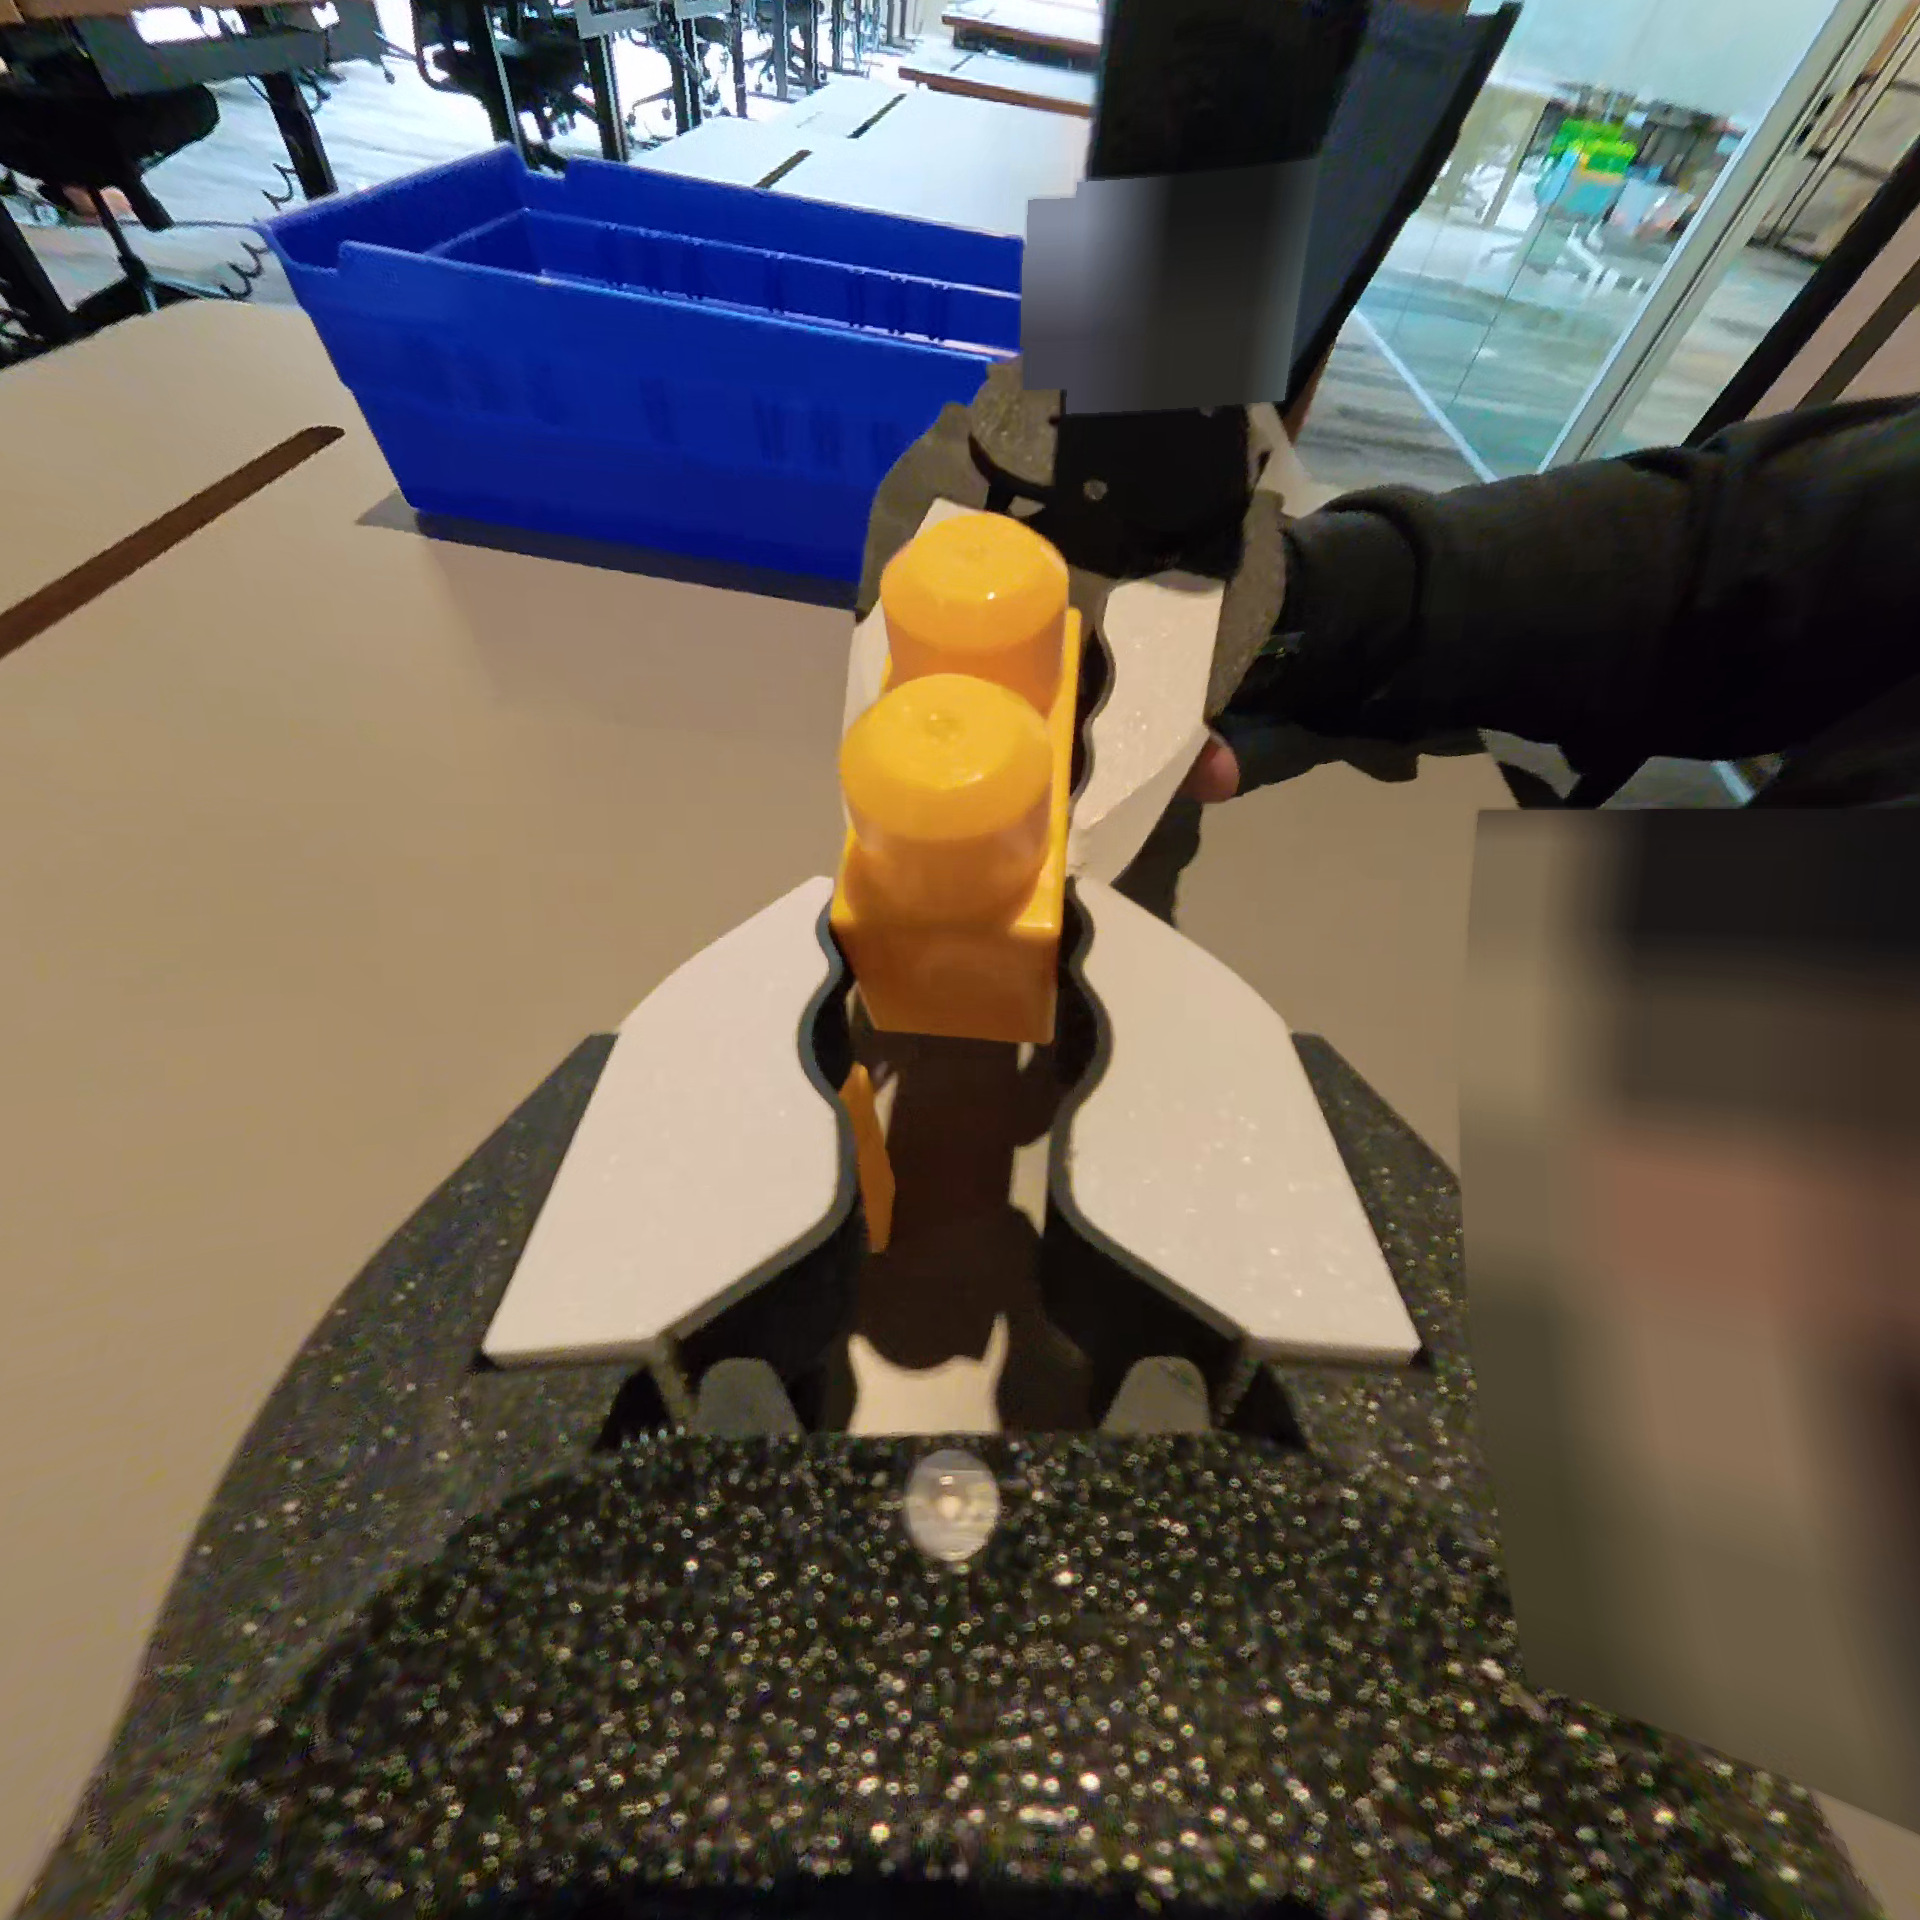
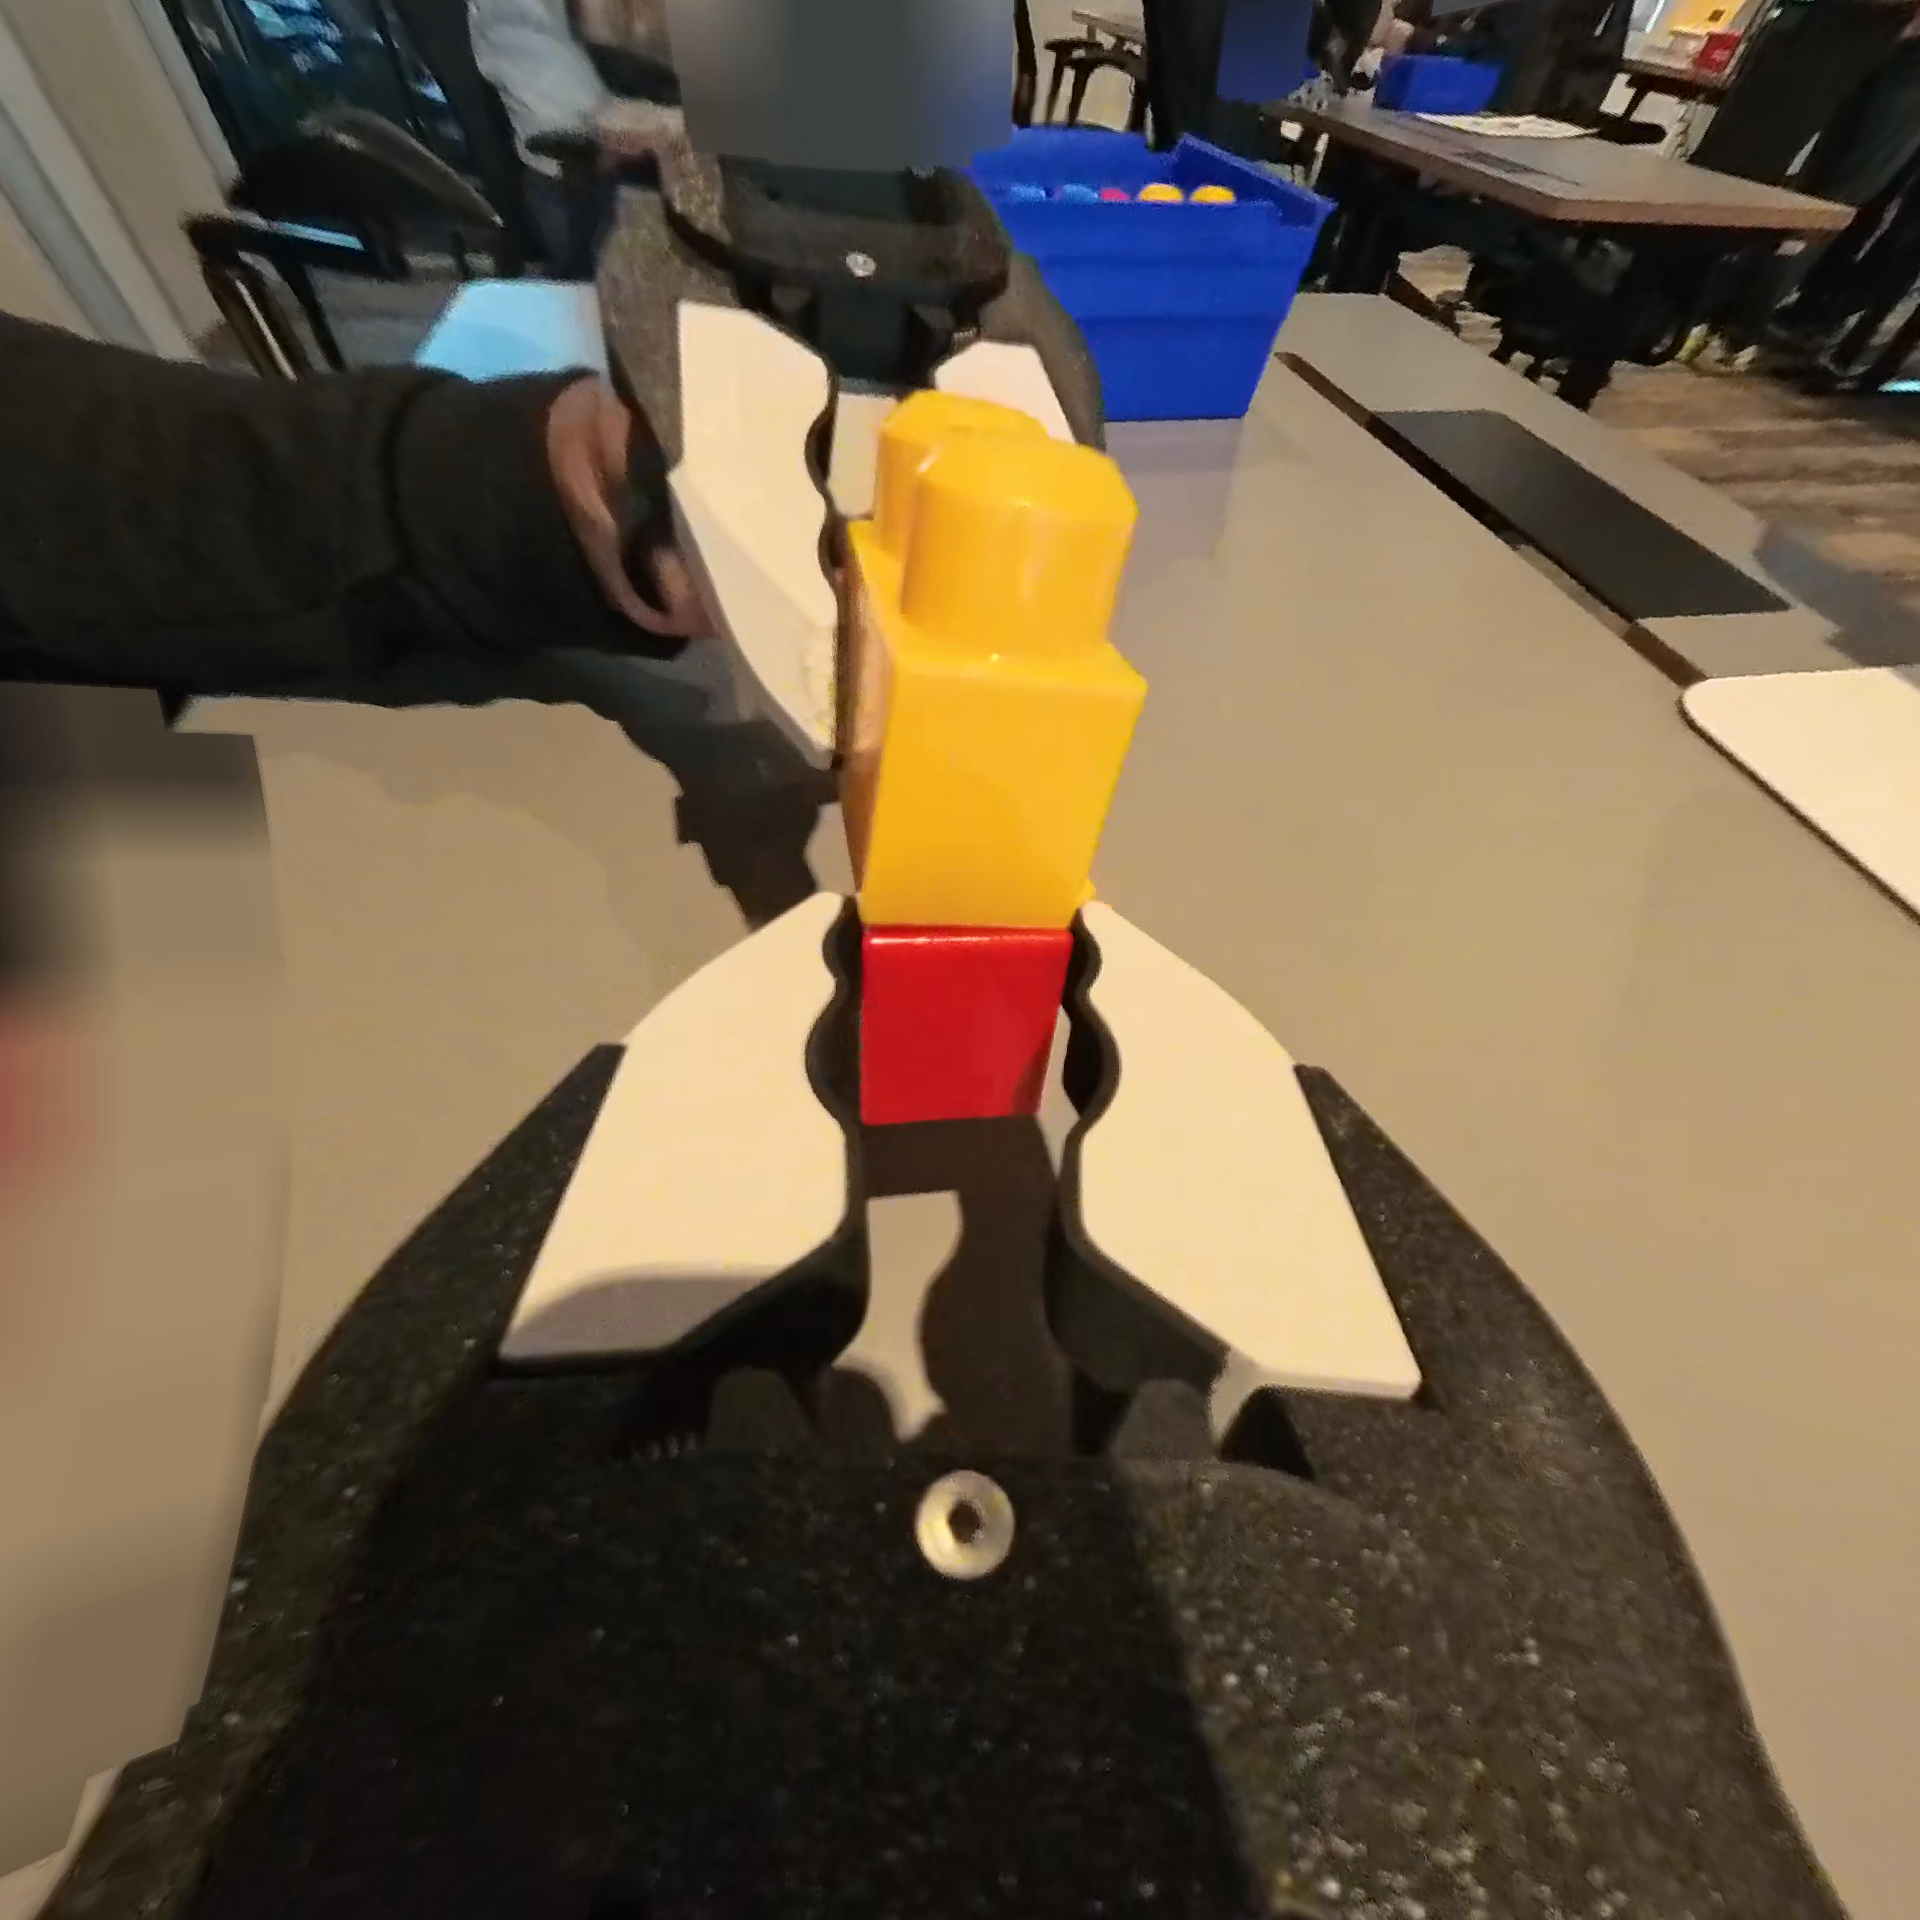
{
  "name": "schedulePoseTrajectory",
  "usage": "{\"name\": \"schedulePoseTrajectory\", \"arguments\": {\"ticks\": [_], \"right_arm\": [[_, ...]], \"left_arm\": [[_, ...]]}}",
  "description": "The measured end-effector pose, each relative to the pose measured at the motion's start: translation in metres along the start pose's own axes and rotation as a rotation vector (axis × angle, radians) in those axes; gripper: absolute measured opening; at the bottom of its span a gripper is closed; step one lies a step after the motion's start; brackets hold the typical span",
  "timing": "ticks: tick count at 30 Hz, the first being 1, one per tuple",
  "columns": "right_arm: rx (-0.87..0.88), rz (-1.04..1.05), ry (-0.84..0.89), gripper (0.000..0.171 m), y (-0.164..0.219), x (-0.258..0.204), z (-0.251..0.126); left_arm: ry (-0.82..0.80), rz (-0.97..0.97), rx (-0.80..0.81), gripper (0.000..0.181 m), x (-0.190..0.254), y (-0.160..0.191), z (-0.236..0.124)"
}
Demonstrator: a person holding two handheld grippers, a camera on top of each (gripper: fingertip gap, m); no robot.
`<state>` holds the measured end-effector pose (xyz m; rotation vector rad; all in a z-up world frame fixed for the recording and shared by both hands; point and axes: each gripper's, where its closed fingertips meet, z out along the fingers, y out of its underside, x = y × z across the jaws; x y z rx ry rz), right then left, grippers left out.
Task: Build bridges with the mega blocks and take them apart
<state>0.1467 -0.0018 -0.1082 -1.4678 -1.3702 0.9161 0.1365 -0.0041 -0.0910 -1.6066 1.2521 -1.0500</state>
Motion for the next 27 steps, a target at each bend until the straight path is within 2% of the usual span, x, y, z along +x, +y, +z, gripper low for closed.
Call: {"name": "schedulePoseTrajectory", "arguments": {"ticks": [3, 6, 7, 9, 12, 14, 15, 17, 18, 20, 22, 24, 27], "right_arm": [[-0.045, -0.089, 0.059, 0.037, 0.003, 0.003, 0.000], [-0.230, -0.255, 0.163, 0.037, 0.032, 0.015, 0.002], [-0.206, -0.224, 0.148, 0.037, 0.032, 0.013, 0.003], [-0.116, -0.117, 0.099, 0.037, 0.020, 0.010, 0.004], [-0.017, -0.084, 0.122, 0.037, -0.003, 0.015, -0.007], [0.084, -0.143, 0.241, 0.037, -0.036, 0.027, -0.035], [0.157, -0.175, 0.342, 0.037, -0.059, 0.039, -0.061], [0.282, -0.164, 0.616, 0.037, -0.093, 0.074, -0.137], [0.291, -0.129, 0.779, 0.037, -0.095, 0.096, -0.181], [0.165, 0.021, 1.032, 0.037, -0.058, 0.137, -0.257], [0.039, 0.295, 1.114, 0.037, 0.007, 0.164, -0.302], [-0.065, 0.516, 1.112, 0.037, 0.061, 0.175, -0.319], [-0.259, 0.602, 1.122, 0.038, 0.103, 0.176, -0.323]], "left_arm": [[0.017, -0.053, 0.020, 0.036, -0.001, -0.001, -0.002], [0.048, -0.130, 0.199, 0.036, -0.004, -0.027, -0.022], [0.018, -0.132, 0.229, 0.036, -0.010, -0.031, -0.030], [-0.100, -0.093, 0.186, 0.036, -0.025, -0.025, -0.040], [-0.237, -0.102, 0.146, 0.036, -0.047, -0.016, -0.049], [-0.288, -0.139, 0.138, 0.037, -0.058, -0.011, -0.052], [-0.306, -0.151, 0.126, 0.037, -0.061, -0.008, -0.052], [-0.326, -0.159, 0.085, 0.037, -0.065, -0.001, -0.050], [-0.340, -0.155, 0.065, 0.037, -0.067, 0.002, -0.049], [-0.345, -0.152, 0.033, 0.037, -0.067, 0.007, -0.045], [-0.346, -0.149, 0.015, 0.037, -0.067, 0.010, -0.041], [-0.344, -0.146, -0.001, 0.037, -0.066, 0.012, -0.037], [-0.350, -0.138, -0.026, 0.037, -0.066, 0.015, -0.035]]}}
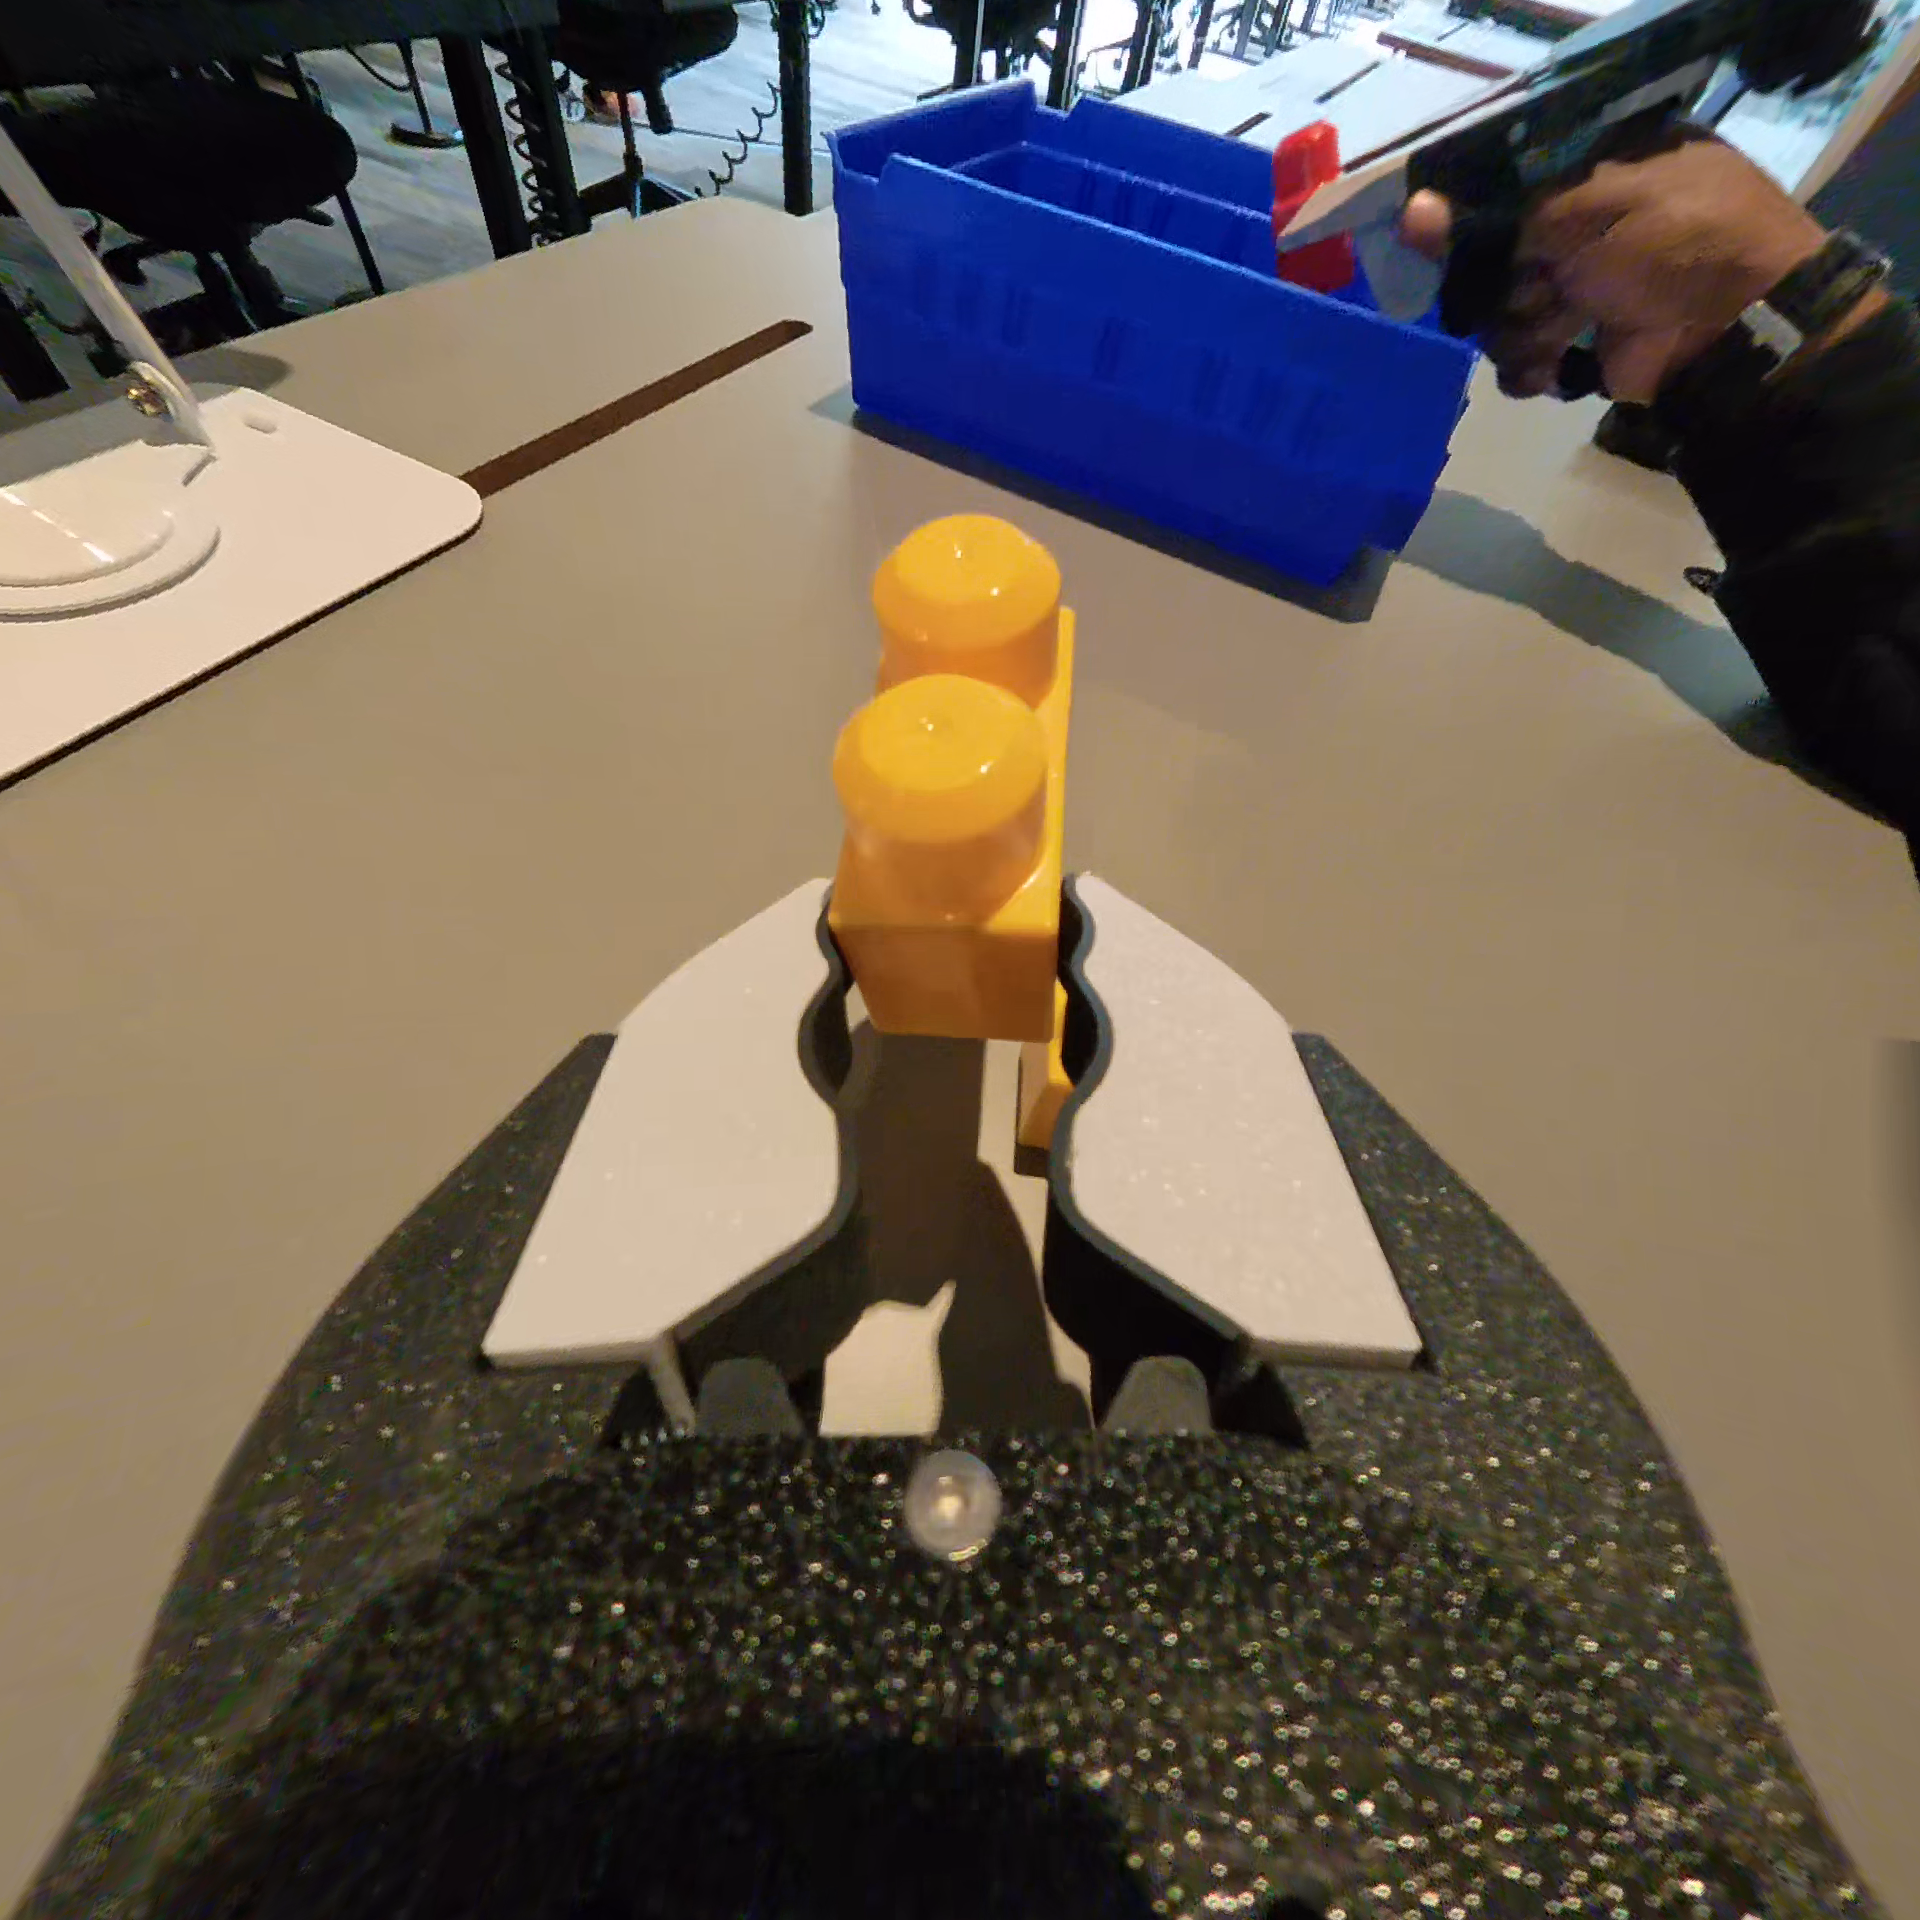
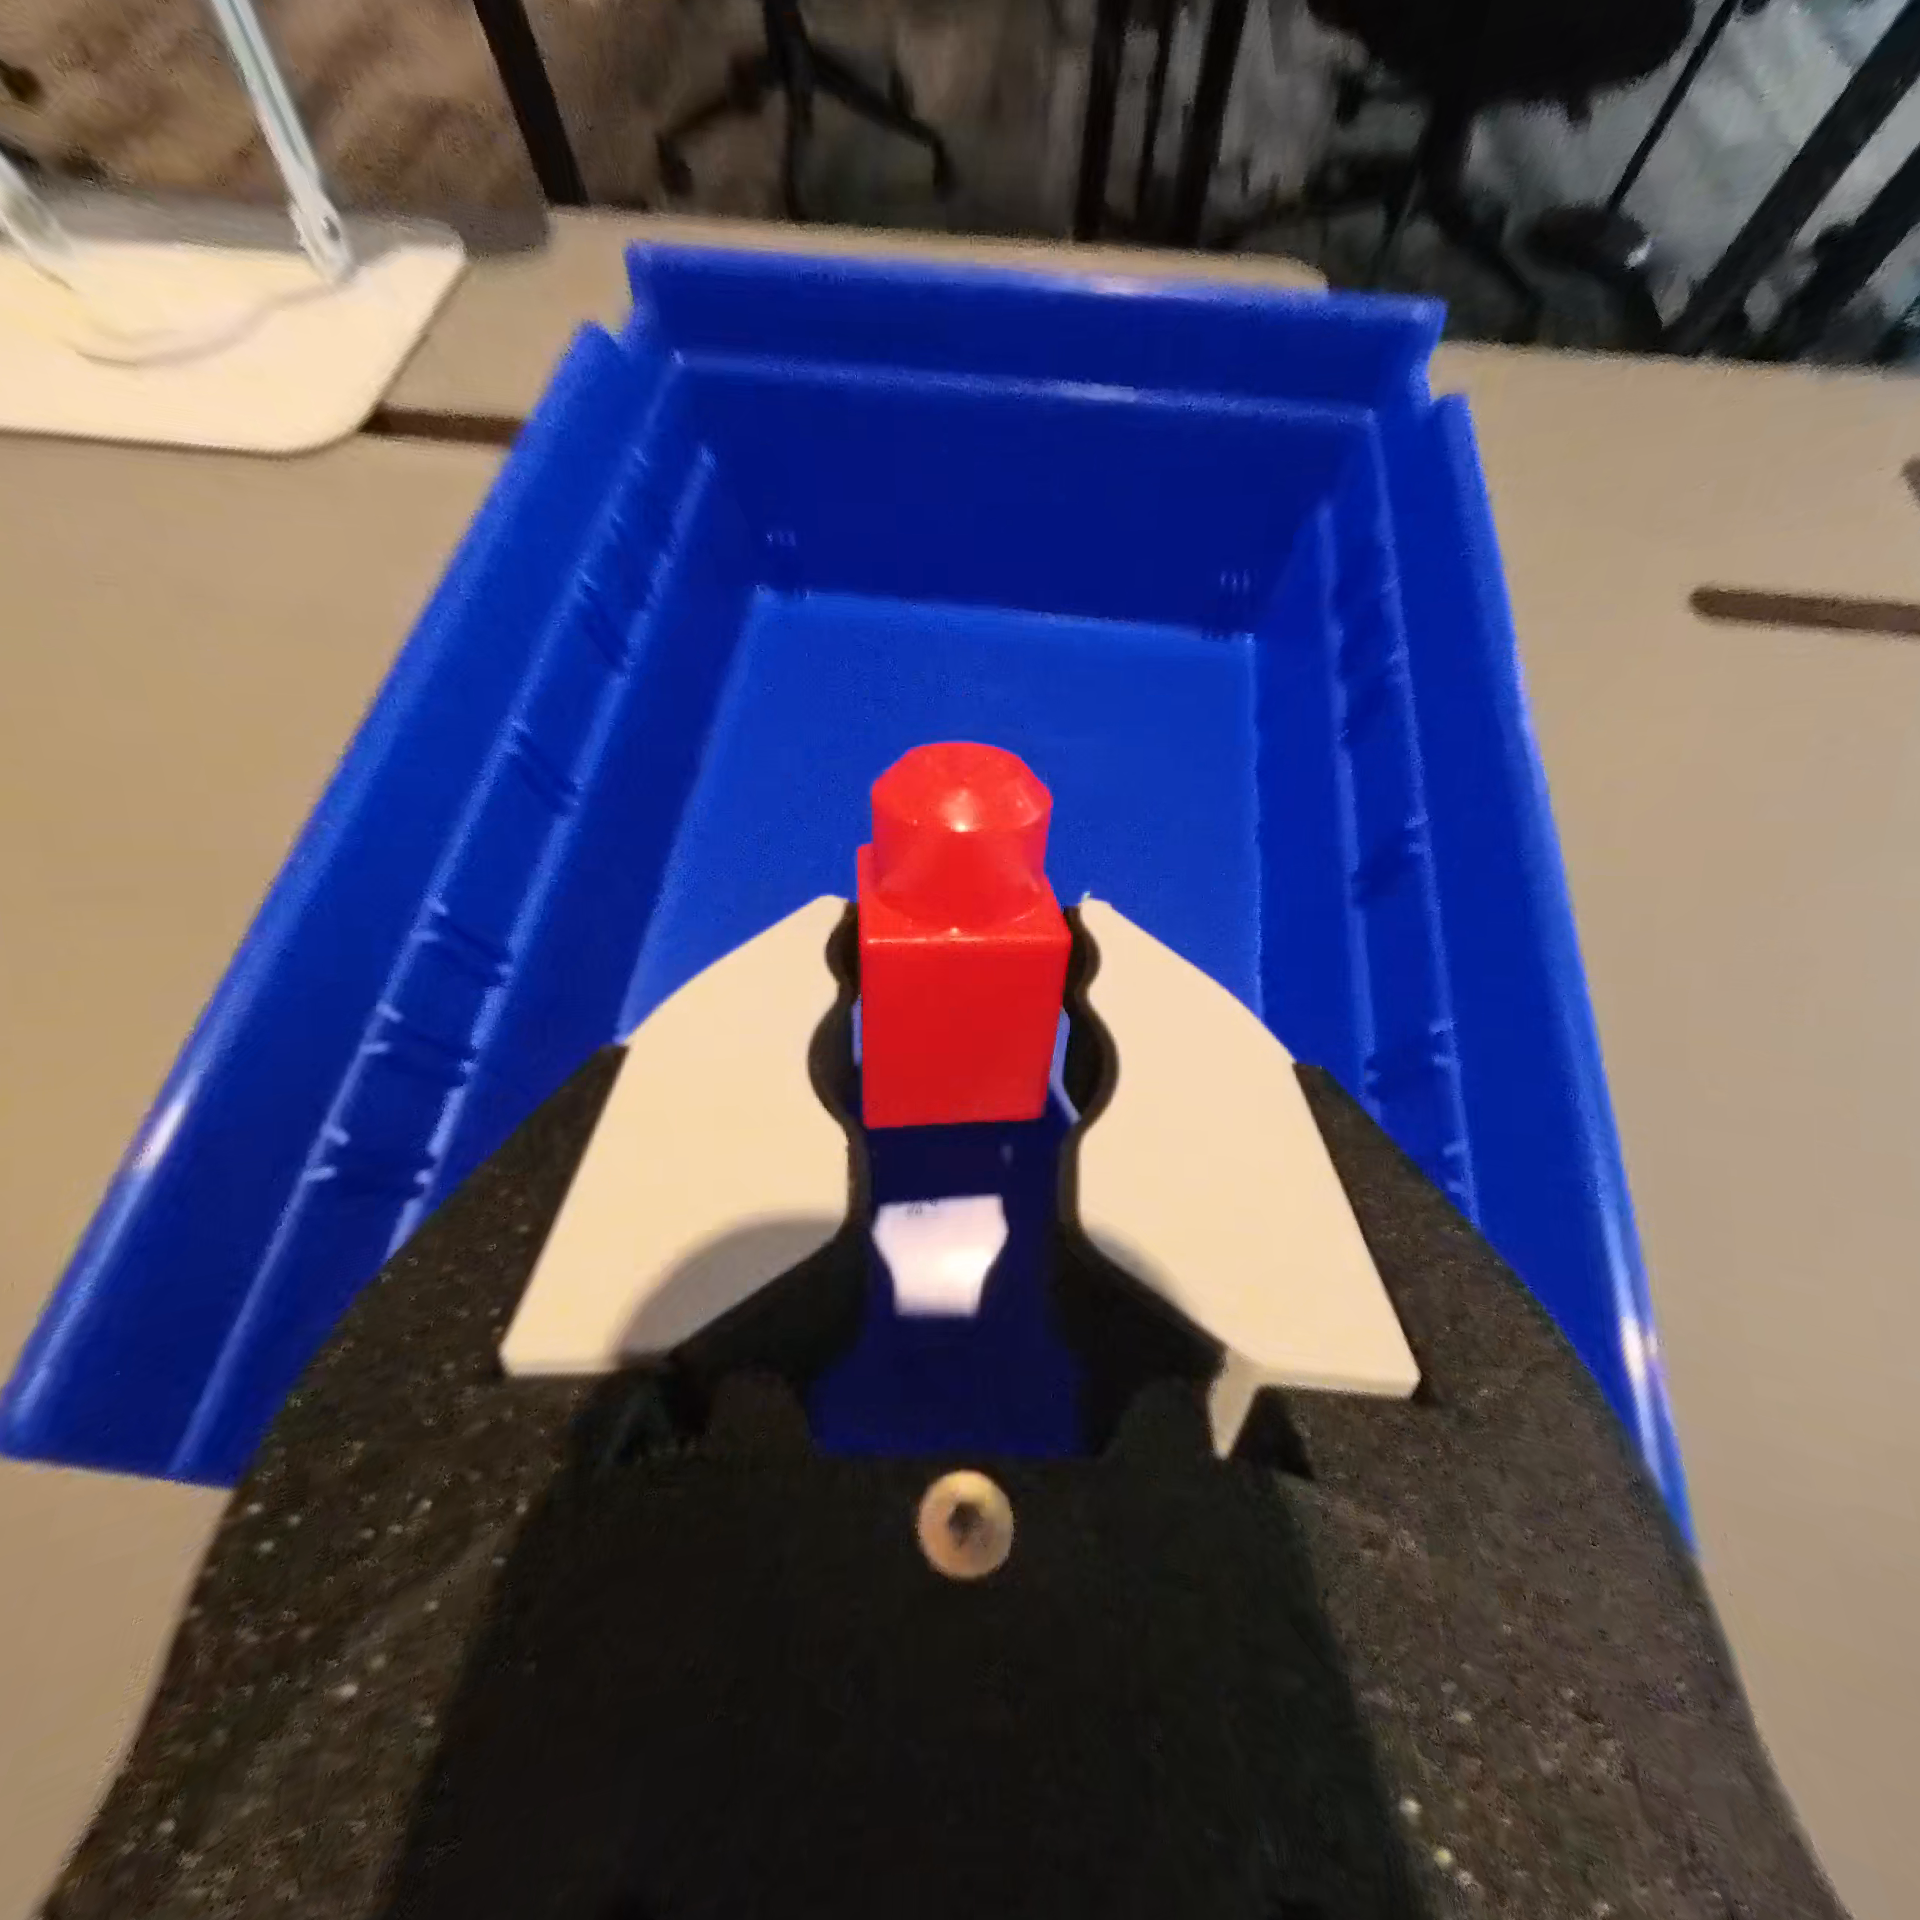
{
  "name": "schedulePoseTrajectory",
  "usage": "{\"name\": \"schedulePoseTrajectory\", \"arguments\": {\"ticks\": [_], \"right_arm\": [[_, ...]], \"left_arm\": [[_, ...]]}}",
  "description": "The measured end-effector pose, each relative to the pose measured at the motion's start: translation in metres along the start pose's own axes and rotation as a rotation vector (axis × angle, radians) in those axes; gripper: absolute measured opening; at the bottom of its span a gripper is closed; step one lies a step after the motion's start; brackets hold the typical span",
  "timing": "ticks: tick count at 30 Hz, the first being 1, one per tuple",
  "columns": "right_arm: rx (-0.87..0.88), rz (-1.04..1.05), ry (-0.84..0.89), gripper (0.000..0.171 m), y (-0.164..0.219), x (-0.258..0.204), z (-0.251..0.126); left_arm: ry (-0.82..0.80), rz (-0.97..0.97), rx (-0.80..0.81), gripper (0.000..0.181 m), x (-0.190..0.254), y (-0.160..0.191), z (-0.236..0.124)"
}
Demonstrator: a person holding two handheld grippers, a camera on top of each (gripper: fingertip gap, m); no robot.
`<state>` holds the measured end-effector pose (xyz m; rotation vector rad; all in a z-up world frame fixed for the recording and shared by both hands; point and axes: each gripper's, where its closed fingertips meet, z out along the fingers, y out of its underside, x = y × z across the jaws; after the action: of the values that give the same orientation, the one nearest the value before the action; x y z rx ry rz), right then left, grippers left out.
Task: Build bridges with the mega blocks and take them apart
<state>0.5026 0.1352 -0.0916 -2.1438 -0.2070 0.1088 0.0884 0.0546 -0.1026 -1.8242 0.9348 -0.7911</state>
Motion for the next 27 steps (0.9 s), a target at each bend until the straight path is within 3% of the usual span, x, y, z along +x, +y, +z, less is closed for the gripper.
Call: {"name": "schedulePoseTrajectory", "arguments": {"ticks": [9, 14, 16, 18, 20, 21, 22, 27], "right_arm": [[-0.237, -0.053, -0.013, 0.038, 0.044, -0.010, 0.022], [-0.163, -0.073, -0.001, 0.068, 0.028, -0.012, 0.017], [0.018, -0.120, -0.035, 0.066, -0.006, -0.023, 0.006], [0.409, -0.218, -0.196, 0.063, -0.065, -0.070, -0.040], [0.727, -0.310, -0.531, 0.039, -0.090, -0.146, -0.107], [0.771, -0.345, -0.681, 0.031, -0.088, -0.181, -0.129], [0.762, -0.388, -0.776, 0.035, -0.082, -0.211, -0.139], [0.517, -0.719, -0.907, 0.053, -0.020, -0.314, -0.119]], "left_arm": [[-0.012, -0.013, -0.018, 0.037, -0.003, 0.003, -0.002], [-0.008, -0.003, -0.038, 0.037, 0.000, 0.004, 0.001], [0.004, 0.014, -0.021, 0.037, 0.003, 0.001, 0.000], [0.071, 0.074, 0.038, 0.037, 0.018, -0.010, -0.002], [0.139, 0.174, 0.065, 0.037, 0.039, -0.018, -0.003], [0.163, 0.231, 0.056, 0.037, 0.048, -0.018, -0.002], [0.187, 0.286, 0.039, 0.036, 0.058, -0.015, 0.000], [0.298, 0.421, -0.012, 0.037, 0.093, -0.002, 0.011]]}}
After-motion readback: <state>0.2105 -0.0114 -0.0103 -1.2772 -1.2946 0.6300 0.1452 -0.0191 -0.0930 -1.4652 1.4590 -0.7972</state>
